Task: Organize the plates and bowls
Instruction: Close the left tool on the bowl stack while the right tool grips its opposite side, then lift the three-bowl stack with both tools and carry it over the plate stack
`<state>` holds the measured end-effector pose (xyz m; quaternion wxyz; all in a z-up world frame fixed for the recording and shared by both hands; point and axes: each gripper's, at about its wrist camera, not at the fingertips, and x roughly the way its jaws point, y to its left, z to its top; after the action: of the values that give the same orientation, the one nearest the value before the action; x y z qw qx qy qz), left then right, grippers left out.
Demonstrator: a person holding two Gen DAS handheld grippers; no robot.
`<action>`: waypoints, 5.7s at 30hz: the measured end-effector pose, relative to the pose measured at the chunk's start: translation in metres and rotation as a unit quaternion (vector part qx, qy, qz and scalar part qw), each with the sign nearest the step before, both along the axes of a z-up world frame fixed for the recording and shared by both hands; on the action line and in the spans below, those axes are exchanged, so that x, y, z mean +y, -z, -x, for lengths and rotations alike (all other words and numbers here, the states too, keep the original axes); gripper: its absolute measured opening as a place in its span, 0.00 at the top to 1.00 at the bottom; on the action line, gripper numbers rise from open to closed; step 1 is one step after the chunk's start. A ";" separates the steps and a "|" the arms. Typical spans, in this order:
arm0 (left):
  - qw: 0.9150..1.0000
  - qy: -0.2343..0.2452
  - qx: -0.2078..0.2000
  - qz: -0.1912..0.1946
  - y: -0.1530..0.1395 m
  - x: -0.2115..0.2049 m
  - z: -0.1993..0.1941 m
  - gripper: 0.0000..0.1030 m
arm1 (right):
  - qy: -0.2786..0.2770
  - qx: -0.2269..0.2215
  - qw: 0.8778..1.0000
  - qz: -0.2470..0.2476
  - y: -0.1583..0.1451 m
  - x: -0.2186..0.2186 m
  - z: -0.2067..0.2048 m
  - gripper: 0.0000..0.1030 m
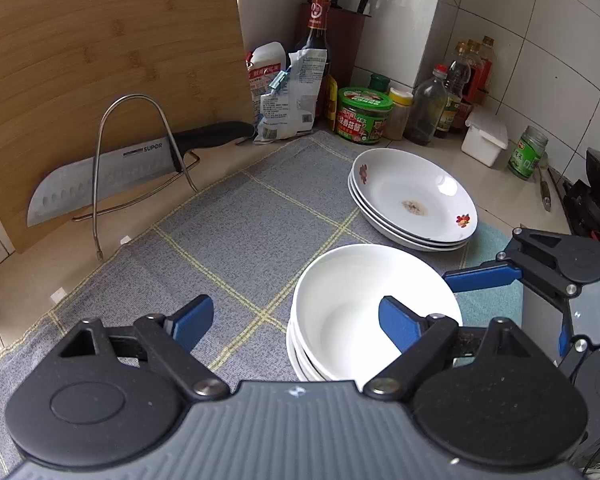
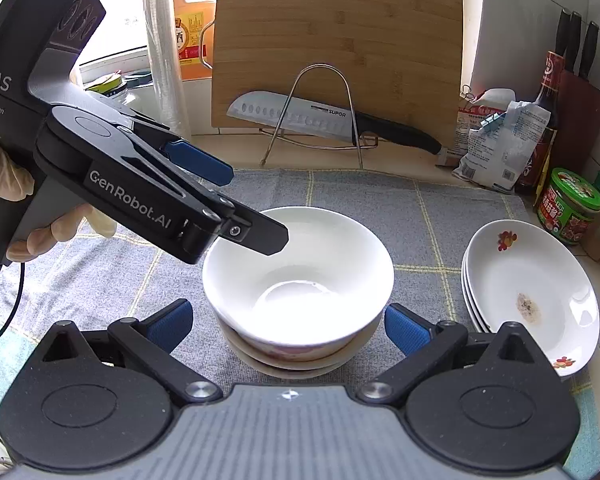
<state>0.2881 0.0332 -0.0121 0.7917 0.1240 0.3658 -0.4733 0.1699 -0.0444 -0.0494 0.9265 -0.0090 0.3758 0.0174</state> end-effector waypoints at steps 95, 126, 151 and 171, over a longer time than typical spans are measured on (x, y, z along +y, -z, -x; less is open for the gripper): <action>0.978 0.185 -0.008 -0.095 0.078 -0.042 0.031 0.26 | -0.403 0.092 0.908 0.063 0.050 -0.062 -0.065 0.19; 0.975 0.191 -0.022 -0.111 0.076 -0.047 0.038 0.25 | -0.399 0.094 0.908 0.082 0.047 -0.061 -0.058 0.20; 0.975 0.166 -0.070 -0.133 0.025 -0.104 0.062 0.25 | -0.412 0.041 0.904 0.106 -0.002 -0.124 -0.030 0.20; 0.961 0.223 -0.112 -0.117 0.026 -0.223 0.049 0.25 | -0.344 0.033 0.929 0.134 -0.013 -0.239 -0.022 0.20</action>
<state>0.2389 -0.1901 -0.0380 0.6818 0.3469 0.2907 -0.5747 0.1919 -0.2839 -0.0368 0.8413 -0.2607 0.3786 0.2846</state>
